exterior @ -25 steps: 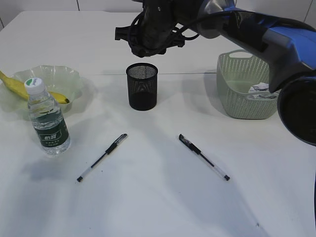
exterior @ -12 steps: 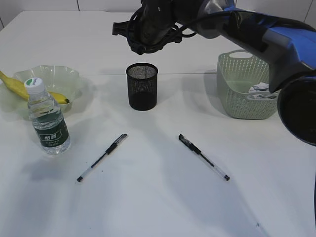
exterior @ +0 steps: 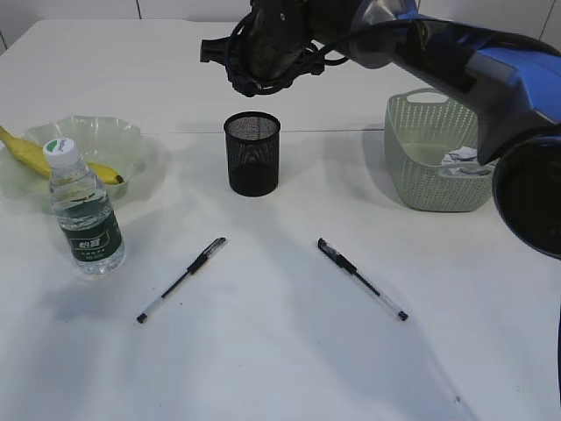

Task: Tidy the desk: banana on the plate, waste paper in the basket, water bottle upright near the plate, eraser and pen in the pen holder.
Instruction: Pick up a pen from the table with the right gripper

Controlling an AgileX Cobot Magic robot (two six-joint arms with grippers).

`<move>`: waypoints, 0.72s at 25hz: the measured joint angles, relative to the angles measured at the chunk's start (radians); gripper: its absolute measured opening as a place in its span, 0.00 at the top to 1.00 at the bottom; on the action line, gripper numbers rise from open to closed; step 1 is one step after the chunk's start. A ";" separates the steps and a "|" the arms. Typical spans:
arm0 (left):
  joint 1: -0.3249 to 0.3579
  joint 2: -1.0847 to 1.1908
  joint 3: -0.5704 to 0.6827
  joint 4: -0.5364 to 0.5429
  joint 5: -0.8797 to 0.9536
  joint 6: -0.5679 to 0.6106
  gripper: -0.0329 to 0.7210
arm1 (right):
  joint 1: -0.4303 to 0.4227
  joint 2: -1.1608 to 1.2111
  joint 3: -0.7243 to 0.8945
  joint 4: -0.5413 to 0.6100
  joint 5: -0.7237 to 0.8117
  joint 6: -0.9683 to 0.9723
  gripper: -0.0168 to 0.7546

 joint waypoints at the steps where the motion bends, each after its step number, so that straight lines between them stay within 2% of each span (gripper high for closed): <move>1: 0.000 0.000 0.000 0.000 0.000 0.000 0.37 | 0.000 0.000 0.000 0.000 0.000 0.000 0.58; 18: 0.000 0.000 0.000 0.000 0.000 0.000 0.37 | -0.010 0.000 0.000 0.011 -0.002 -0.002 0.49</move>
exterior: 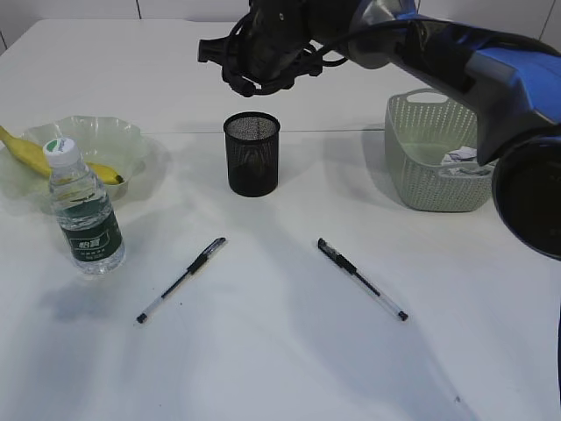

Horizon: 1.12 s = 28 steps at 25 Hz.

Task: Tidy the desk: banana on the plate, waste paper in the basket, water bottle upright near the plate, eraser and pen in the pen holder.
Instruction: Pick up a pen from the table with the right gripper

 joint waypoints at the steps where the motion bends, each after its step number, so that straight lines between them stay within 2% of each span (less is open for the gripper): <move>1: 0.000 0.000 0.000 0.000 0.000 0.000 0.37 | 0.002 0.000 0.000 0.000 0.000 0.000 0.49; 8: 0.000 0.000 0.000 0.000 0.000 0.000 0.37 | 0.004 0.000 0.000 0.007 0.011 0.000 0.49; 13: 0.000 0.000 0.000 0.000 0.000 0.000 0.37 | 0.004 0.000 0.000 0.022 0.125 -0.023 0.49; 22: 0.000 0.000 0.000 0.000 0.008 0.000 0.37 | 0.004 0.000 -0.137 0.083 0.419 -0.242 0.48; 28: 0.000 0.000 0.000 0.000 0.012 0.000 0.37 | 0.004 -0.010 -0.177 0.133 0.450 -0.372 0.48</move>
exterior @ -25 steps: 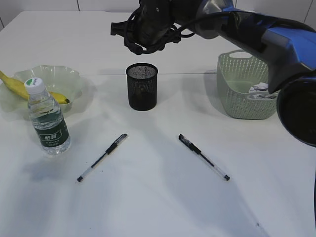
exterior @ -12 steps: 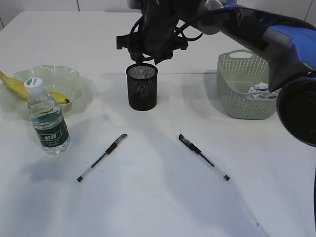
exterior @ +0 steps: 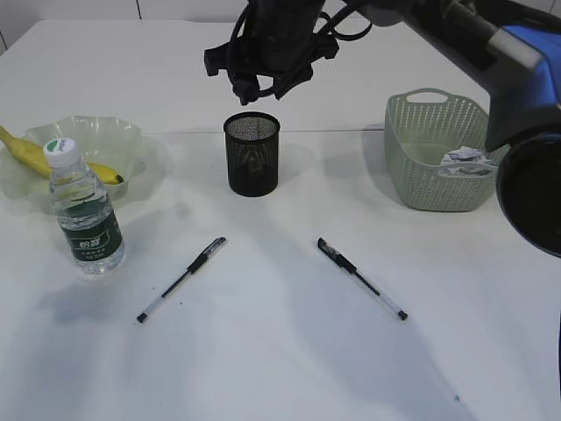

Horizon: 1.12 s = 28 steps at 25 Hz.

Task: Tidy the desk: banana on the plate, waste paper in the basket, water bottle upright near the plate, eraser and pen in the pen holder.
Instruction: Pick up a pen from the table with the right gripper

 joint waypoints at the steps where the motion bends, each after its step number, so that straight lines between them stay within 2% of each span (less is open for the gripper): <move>1: 0.000 0.000 0.000 0.000 0.007 0.000 0.37 | 0.000 -0.005 0.000 0.018 0.000 -0.005 0.48; 7: 0.000 0.000 0.000 0.000 0.058 0.000 0.37 | 0.000 -0.029 0.003 0.095 0.002 -0.036 0.48; 10: 0.000 0.000 0.000 0.000 0.089 0.000 0.37 | 0.000 -0.060 0.062 0.103 0.002 -0.039 0.48; 14: 0.000 0.000 0.000 0.000 0.104 0.000 0.37 | 0.000 -0.134 0.237 0.103 0.000 -0.052 0.48; 23: 0.000 0.000 0.000 0.000 0.119 0.000 0.38 | 0.000 -0.312 0.703 -0.007 -0.004 -0.155 0.48; 28: 0.000 0.000 0.000 0.000 0.121 0.000 0.38 | 0.000 -0.328 0.822 -0.011 -0.008 -0.252 0.48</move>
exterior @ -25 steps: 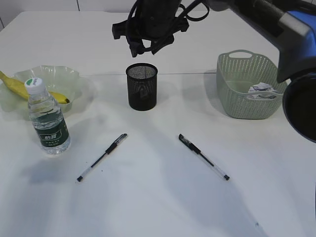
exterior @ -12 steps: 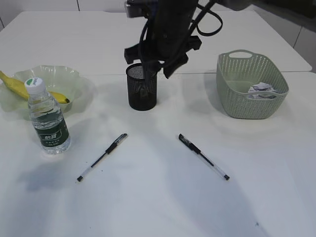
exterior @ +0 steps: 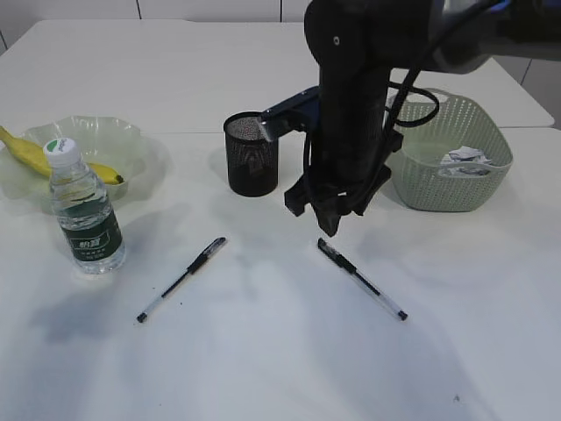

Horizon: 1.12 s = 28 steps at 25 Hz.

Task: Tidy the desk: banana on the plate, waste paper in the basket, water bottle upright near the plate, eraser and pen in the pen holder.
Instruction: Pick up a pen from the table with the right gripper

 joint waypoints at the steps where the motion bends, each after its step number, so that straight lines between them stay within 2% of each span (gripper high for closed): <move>1: 0.000 0.000 0.000 0.000 0.000 0.000 0.38 | 0.000 0.000 0.008 -0.002 -0.002 -0.008 0.48; 6: 0.000 0.000 0.000 0.000 0.002 0.000 0.38 | -0.015 0.000 0.028 -0.004 -0.009 -0.024 0.48; 13: 0.000 0.000 0.000 0.000 0.002 0.000 0.38 | -0.080 0.034 0.036 0.054 -0.017 -0.041 0.49; 28: 0.000 0.000 0.000 0.000 -0.020 0.000 0.38 | -0.082 0.127 0.038 0.079 -0.080 -0.049 0.50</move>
